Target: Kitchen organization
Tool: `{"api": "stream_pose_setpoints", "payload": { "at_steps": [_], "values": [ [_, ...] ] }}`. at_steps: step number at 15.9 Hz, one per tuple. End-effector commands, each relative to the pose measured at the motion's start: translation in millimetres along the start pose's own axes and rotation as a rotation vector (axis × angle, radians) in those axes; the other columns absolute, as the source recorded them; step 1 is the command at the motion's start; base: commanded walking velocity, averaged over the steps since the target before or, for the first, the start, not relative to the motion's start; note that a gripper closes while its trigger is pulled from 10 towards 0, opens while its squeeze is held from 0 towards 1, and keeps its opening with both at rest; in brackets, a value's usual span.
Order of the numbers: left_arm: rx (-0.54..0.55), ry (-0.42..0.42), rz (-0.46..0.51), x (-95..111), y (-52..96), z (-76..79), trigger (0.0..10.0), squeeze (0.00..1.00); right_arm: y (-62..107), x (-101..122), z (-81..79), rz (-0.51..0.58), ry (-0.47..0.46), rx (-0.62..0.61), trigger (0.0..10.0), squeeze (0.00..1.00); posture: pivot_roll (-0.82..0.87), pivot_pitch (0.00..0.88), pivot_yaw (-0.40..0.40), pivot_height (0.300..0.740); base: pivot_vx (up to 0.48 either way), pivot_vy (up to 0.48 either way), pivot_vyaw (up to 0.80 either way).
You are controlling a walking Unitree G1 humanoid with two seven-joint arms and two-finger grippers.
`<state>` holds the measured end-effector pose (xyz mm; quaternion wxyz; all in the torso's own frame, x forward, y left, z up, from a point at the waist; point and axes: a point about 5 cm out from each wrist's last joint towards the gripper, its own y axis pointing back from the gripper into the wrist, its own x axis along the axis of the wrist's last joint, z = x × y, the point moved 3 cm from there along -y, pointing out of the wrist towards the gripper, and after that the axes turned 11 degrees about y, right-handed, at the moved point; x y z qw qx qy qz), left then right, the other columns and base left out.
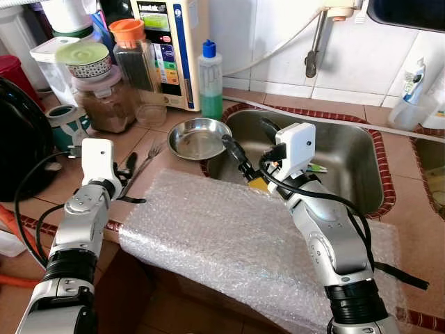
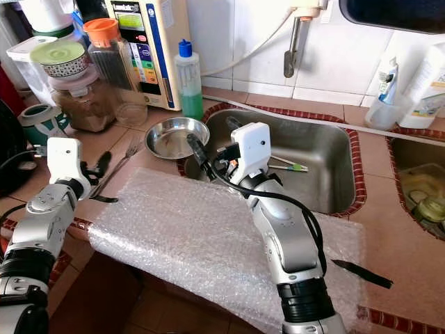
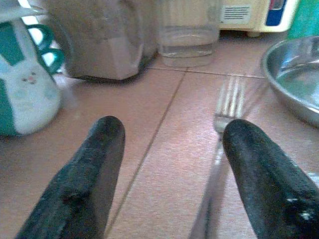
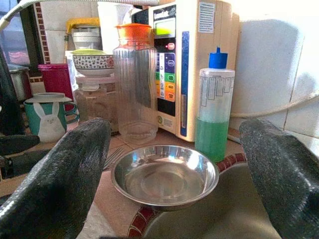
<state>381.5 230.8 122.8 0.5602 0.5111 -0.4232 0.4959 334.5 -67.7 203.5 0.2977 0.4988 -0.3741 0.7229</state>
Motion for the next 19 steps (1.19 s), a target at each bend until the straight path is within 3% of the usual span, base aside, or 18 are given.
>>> {"api": "stream_pose_setpoints", "payload": {
  "at_steps": [1, 2, 3, 4, 8, 12, 13, 14, 16, 19],
  "values": [
    [-0.022, 0.008, -0.028, -4.9, -0.6, 2.0, 10.0, 1.0, -0.5, 1.8, -0.8, 0.007, 0.006, -0.001, 10.0, 0.0, 0.06, 0.03, 0.088, 0.74, 0.0, 0.0, 0.0],
    [-0.035, 0.011, -0.032, -5.9, -0.7, 3.3, 10.0, 1.0, -0.3, 1.7, -0.9, 0.007, 0.006, -0.002, 10.0, 0.0, 0.06, 0.032, 0.091, 0.74, 0.0, 0.0, 0.0],
    [-0.038, 0.008, -0.036, -6.3, -0.8, 3.3, 10.0, 0.69, -0.2, 1.6, -0.6, 0.007, 0.006, -0.004, 10.0, 0.0, 0.06, 0.032, 0.091, 0.74, 0.0, 0.0, 0.0],
    [-0.051, 0.004, -0.052, -8.0, -1.0, 3.9, 10.0, 0.0, 0.0, 1.4, -0.3, 0.005, 0.006, -0.006, 10.0, 0.0, 0.06, 0.033, 0.091, 0.74, 0.0, 0.0, 0.0],
    [-0.105, 0.004, -0.129, -19.2, -0.4, 7.4, 10.0, 0.0, 0.9, 1.0, -4.1, 0.0, -0.005, 0.028, 10.0, 0.0, 0.06, 0.037, 0.097, 0.74, 0.0, 0.0, 0.0],
    [-0.13, 0.015, -0.176, -26.2, 0.4, 7.1, 10.0, 0.0, 6.3, 1.6, -19.6, -0.01, -0.036, 0.178, 10.0, 0.0, 0.05, 0.039, 0.1, 0.74, 0.0, 0.0, 0.0],
    [-0.131, 0.01, -0.192, -28.0, 0.5, 5.6, 7.6, 0.0, 11.8, 0.5, -29.3, -0.028, -0.037, 0.282, 10.0, 0.0, 0.05, 0.039, 0.1, 0.74, 0.0, 0.0, 0.0],
    [-0.132, 0.009, -0.197, -28.6, 0.6, 5.2, 7.6, 0.0, 13.9, -0.1, -32.3, -0.036, -0.035, 0.315, 10.0, 0.0, 0.05, 0.039, 0.1, 0.74, 0.0, 0.0, 0.0],
    [-0.131, 0.013, -0.207, -29.8, 1.1, 3.5, 0.4, 0.0, 22.6, -4.2, -40.9, -0.075, -0.031, 0.421, 10.0, 0.0, 0.05, 0.039, 0.098, 0.74, 0.0, 0.0, 0.0],
    [-0.129, 0.01, -0.22, -32.1, 2.6, 0.4, 0.0, 0.0, 27.2, -9.0, -43.0, -0.116, -0.022, 0.458, 10.0, 0.0, 0.06, 0.041, 0.098, 0.74, 0.0, 0.0, 0.0]
  ]
}}
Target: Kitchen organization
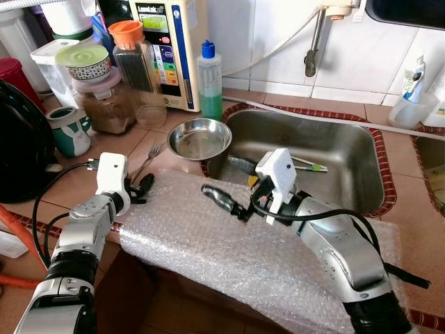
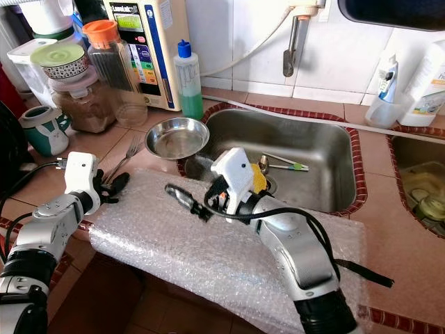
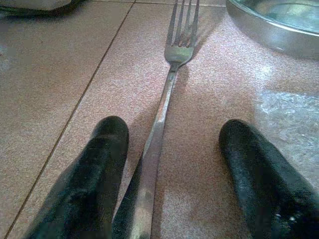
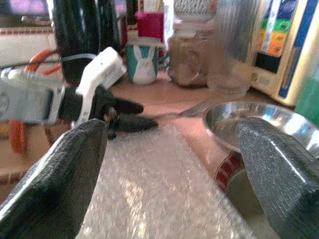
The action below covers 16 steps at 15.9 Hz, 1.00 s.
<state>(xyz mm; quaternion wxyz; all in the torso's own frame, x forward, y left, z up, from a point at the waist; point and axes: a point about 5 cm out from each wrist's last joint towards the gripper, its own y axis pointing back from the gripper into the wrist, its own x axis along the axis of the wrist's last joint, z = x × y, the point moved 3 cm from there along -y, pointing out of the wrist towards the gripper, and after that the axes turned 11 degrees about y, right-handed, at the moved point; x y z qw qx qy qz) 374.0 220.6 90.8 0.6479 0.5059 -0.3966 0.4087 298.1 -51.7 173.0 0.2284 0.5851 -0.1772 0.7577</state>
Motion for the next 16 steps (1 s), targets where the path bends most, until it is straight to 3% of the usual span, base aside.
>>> {"api": "stream_pose_setpoints", "payload": {
  "at_steps": [1, 6, 11, 16],
  "values": [
    [0.011, -0.013, -0.02, 0.1, 1.9, -6.5, 0.0, 0.0, -1.0, 3.8, -5.8, -0.006, 0.018, 0.036, 10.0, 0.0, 0.06, 0.041, 0.098, 0.74, 0.0, 0.0, 0.0],
    [0.024, -0.048, -0.018, -0.6, 3.0, -9.5, 0.0, 0.0, 1.4, -10.3, -7.3, -0.111, 0.024, 0.05, 10.0, 0.0, 0.05, 0.04, 0.099, 0.74, 0.0, 0.0, 0.0],
    [0.043, -0.051, -0.024, -1.7, 4.3, -14.9, 0.0, 0.0, 3.8, -16.0, -12.5, -0.151, 0.022, 0.088, 10.0, 0.0, 0.05, 0.04, 0.101, 0.74, 0.0, 0.0, 0.0],
    [0.066, -0.083, 0.014, 2.0, 6.0, -20.0, 0.0, 0.0, 2.8, -18.0, -7.4, -0.169, 0.043, 0.056, 10.0, 0.0, 0.05, 0.034, 0.096, 0.74, 0.0, 0.0, 0.0]
  ]
}}
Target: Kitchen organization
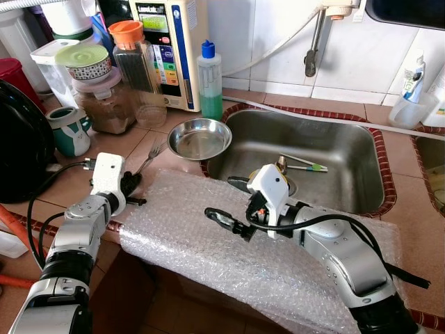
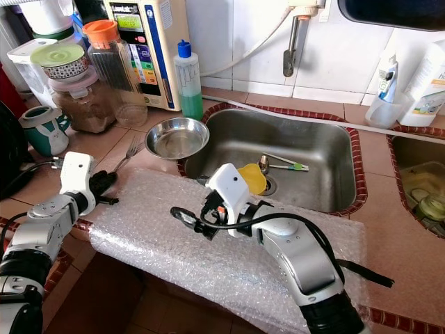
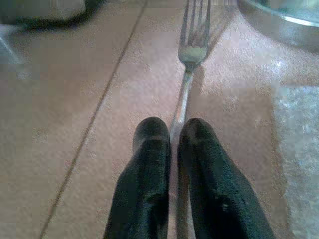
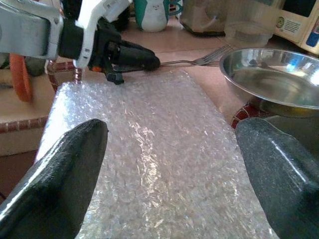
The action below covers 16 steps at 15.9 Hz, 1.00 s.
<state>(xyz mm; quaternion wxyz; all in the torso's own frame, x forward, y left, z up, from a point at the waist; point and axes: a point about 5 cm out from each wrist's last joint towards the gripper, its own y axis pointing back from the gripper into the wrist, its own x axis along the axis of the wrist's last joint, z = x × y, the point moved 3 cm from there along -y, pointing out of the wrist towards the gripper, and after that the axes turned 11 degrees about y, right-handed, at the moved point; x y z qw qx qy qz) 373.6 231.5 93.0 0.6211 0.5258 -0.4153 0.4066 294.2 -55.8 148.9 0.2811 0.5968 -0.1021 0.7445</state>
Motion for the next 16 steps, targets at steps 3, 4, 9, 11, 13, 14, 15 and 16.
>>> {"api": "stream_pose_setpoints", "payload": {
  "at_steps": [3, 4, 9, 11, 13, 14, 15, 16],
  "values": [
    [0.046, -0.016, -0.003, -2.2, 4.0, -12.9, 0.0, 0.0, -2.8, 5.0, 0.5, 0.007, 0.029, -0.006, 10.0, 0.0, 0.05, 0.032, 0.095, 0.74, 0.0, 0.0, 0.0],
    [0.06, -0.024, 0.003, -2.1, 4.8, -15.4, 0.0, 0.0, -3.3, 5.1, 0.6, 0.007, 0.035, -0.006, 10.0, 0.0, 0.06, 0.03, 0.094, 0.74, 0.0, 0.0, 0.0],
    [0.094, -0.03, 0.033, 1.5, 6.2, -21.8, 0.0, 0.0, -4.6, 7.2, 6.9, 0.016, 0.058, -0.045, 10.0, 0.0, 0.06, 0.031, 0.094, 0.74, 0.0, 0.0, 0.0],
    [0.133, -0.028, 0.094, 11.6, 7.2, -26.1, 0.0, 0.0, -4.5, 5.2, 8.0, 0.007, 0.064, -0.053, 10.0, 0.0, 0.06, 0.032, 0.095, 0.74, 0.0, 0.0, 0.0],
    [0.179, -0.046, 0.179, 24.1, 9.0, -28.9, 0.0, 0.0, -4.8, 4.4, 7.9, 0.007, 0.064, -0.057, 10.0, 0.0, 0.06, 0.034, 0.096, 0.74, 0.0, 0.0, 0.0],
    [0.185, -0.107, 0.217, 31.4, 10.1, -27.9, 0.0, 0.0, -4.8, 3.9, 7.6, 0.006, 0.065, -0.058, 10.0, 0.0, 0.06, 0.036, 0.098, 0.74, 0.0, 0.0, 0.0],
    [0.187, -0.132, 0.243, 36.2, 10.4, -26.3, 0.0, 0.0, -4.7, 3.8, 7.5, 0.005, 0.067, -0.059, 10.0, 0.0, 0.06, 0.037, 0.098, 0.74, 0.0, 0.0, 0.0],
    [0.194, -0.083, 0.262, 39.3, 9.7, -26.0, 0.0, 0.0, -4.9, 3.7, 7.5, 0.005, 0.067, -0.061, 10.0, 0.0, 0.06, 0.037, 0.099, 0.74, 0.0, 0.0, 0.0]
  ]
}}
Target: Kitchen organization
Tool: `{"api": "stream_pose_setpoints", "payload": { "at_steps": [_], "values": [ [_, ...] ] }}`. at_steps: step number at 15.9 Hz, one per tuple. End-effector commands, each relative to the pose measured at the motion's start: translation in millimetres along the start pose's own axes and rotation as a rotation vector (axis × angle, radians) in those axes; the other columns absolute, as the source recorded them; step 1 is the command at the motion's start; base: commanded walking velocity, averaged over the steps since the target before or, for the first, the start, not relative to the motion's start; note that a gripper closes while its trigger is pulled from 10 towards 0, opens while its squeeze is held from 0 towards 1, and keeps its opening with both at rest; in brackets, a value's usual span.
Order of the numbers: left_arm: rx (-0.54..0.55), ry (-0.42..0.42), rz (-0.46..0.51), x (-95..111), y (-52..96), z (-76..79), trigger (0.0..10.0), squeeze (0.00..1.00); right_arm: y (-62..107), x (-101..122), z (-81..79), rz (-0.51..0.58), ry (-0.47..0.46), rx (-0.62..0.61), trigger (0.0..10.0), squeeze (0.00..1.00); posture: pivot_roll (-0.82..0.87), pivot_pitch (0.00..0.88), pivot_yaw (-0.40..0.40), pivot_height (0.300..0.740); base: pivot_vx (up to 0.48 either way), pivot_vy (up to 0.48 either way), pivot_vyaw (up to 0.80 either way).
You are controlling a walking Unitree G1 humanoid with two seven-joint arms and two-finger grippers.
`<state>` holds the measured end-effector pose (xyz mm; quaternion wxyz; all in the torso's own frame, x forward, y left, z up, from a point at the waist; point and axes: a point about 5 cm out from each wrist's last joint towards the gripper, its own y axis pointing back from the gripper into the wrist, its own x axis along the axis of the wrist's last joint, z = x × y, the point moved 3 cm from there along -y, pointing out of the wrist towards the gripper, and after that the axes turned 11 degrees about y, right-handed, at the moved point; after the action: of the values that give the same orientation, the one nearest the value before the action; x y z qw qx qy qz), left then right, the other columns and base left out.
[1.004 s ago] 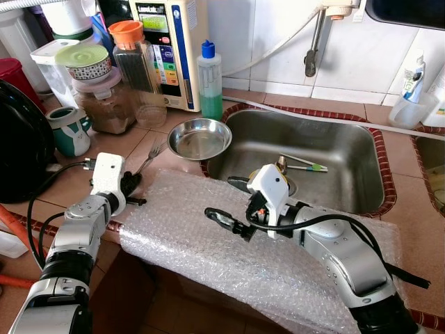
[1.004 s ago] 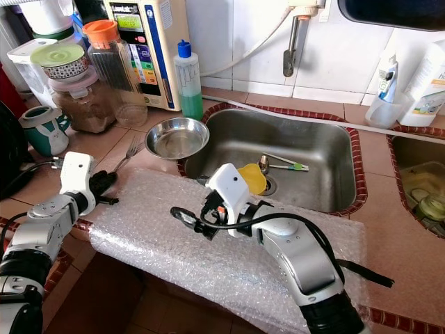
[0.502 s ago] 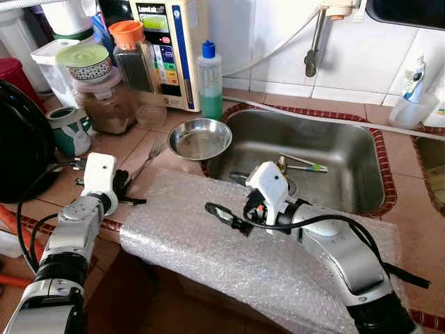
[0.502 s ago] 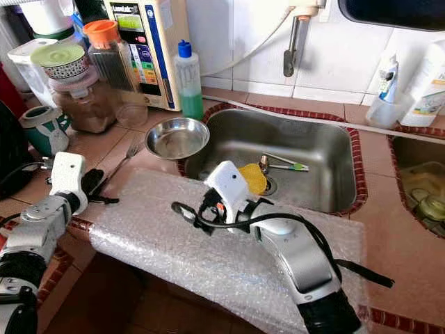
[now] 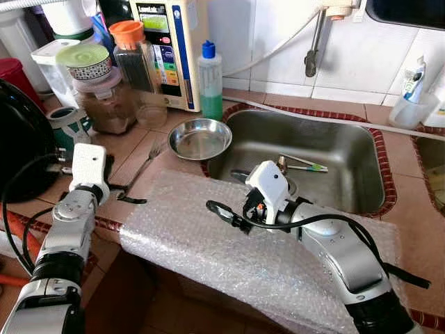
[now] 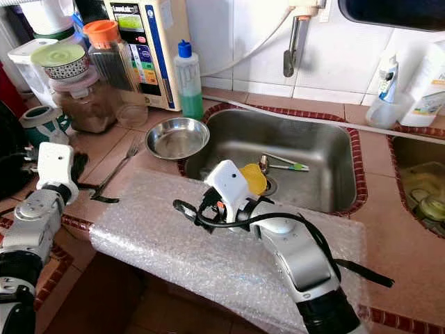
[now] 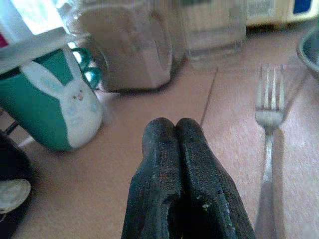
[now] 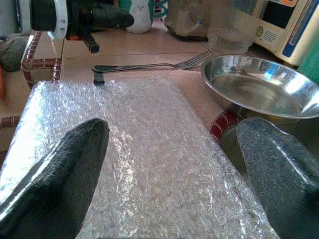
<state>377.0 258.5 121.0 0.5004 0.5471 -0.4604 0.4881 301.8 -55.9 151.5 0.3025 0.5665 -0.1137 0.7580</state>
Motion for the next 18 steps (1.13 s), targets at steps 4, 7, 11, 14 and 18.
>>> {"api": "stream_pose_setpoints", "payload": {
  "at_steps": [4, 7, 11, 14, 18],
  "values": [
    [-0.067, 0.145, 0.027, 9.4, -6.2, 14.8, 10.0, 1.0, -1.5, 2.0, 0.8, 0.01, 0.011, -0.009, 10.0, 0.0, 0.05, 0.042, 0.101, 0.74, 0.0, 0.0, 0.0],
    [-0.089, 0.192, 0.023, 17.4, -14.1, 25.8, 10.0, 1.0, -0.7, 1.4, -0.6, 0.008, 0.011, -0.005, 10.0, 0.0, 0.05, 0.046, 0.101, 0.74, 0.0, 0.0, 0.0],
    [-0.138, 0.178, -0.023, 19.9, -21.3, 35.2, 10.0, 1.0, 1.0, 1.1, -0.2, 0.006, 0.016, -0.012, 10.0, 0.0, 0.04, 0.045, 0.109, 0.74, 0.0, 0.0, 0.0],
    [-0.178, 0.17, -0.117, 11.2, -23.0, 36.9, 10.0, 1.0, 2.4, 0.3, -1.0, 0.003, 0.015, -0.016, 10.0, 0.0, 0.03, 0.05, 0.113, 0.74, 0.0, 0.0, 0.0],
    [-0.171, 0.129, -0.139, 12.2, -24.8, 31.0, 10.0, 1.0, 3.0, -0.5, -1.3, 0.001, 0.017, -0.019, 10.0, 0.0, 0.03, 0.053, 0.113, 0.74, 0.0, 0.0, 0.0]
  ]
}}
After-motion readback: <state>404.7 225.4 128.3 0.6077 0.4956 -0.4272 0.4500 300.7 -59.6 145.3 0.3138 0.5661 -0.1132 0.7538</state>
